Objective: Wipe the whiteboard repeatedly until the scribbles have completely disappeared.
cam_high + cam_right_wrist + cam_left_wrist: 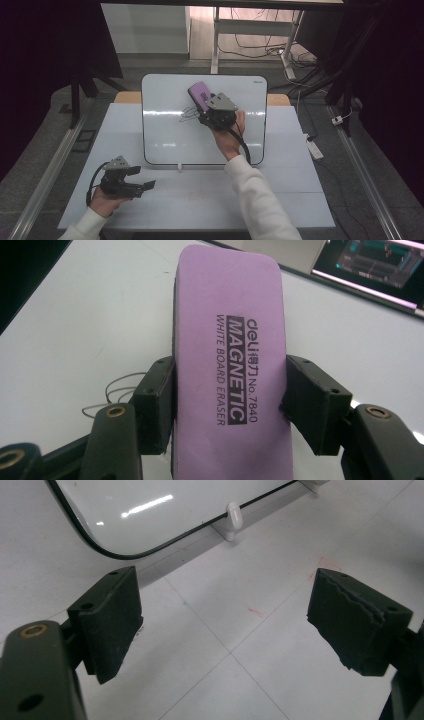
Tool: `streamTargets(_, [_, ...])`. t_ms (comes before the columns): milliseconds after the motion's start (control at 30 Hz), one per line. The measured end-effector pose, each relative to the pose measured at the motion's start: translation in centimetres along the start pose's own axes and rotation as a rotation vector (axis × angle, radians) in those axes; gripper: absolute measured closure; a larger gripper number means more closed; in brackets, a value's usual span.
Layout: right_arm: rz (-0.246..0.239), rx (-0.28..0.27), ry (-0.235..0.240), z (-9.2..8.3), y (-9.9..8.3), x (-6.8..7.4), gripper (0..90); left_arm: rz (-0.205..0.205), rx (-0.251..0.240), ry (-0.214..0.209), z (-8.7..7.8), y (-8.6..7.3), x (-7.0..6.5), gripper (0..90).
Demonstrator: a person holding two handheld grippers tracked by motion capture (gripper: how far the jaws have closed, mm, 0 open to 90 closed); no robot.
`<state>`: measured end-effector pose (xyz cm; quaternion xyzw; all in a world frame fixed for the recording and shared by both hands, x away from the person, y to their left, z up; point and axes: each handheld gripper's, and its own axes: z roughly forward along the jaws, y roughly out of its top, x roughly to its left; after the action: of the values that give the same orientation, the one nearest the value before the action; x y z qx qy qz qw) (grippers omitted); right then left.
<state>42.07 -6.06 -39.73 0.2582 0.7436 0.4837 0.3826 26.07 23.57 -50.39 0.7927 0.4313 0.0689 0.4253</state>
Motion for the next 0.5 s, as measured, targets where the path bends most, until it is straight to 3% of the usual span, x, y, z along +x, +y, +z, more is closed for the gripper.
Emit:
streamTargets(100, [-0.026,-0.009,0.033,0.4,0.0,0.8,39.7,0.000,0.002,0.000,0.0,0.0,0.1,15.1])
streamTargets(200, [-0.056,0.000,0.111,1.0,-0.3,3.4,39.7,0.002,0.004,0.002,0.1,0.0,0.0,15.1])
streamTargets(333, [-0.082,0.007,0.171,1.5,-0.7,5.7,39.7,0.000,0.003,0.001,0.1,0.0,0.0,15.1])
streamTargets(400, [-0.112,0.005,0.160,1.6,-0.7,6.1,39.7,0.001,0.003,0.002,0.1,0.0,0.0,15.1])
streamTargets(467, [-0.082,0.008,0.162,1.5,-0.6,5.5,39.8,0.000,0.002,0.002,0.0,0.0,0.0,15.1])
streamTargets(500, [-0.069,-0.001,0.141,1.4,-0.5,5.0,39.7,0.000,0.002,0.002,0.0,0.0,0.0,15.1])
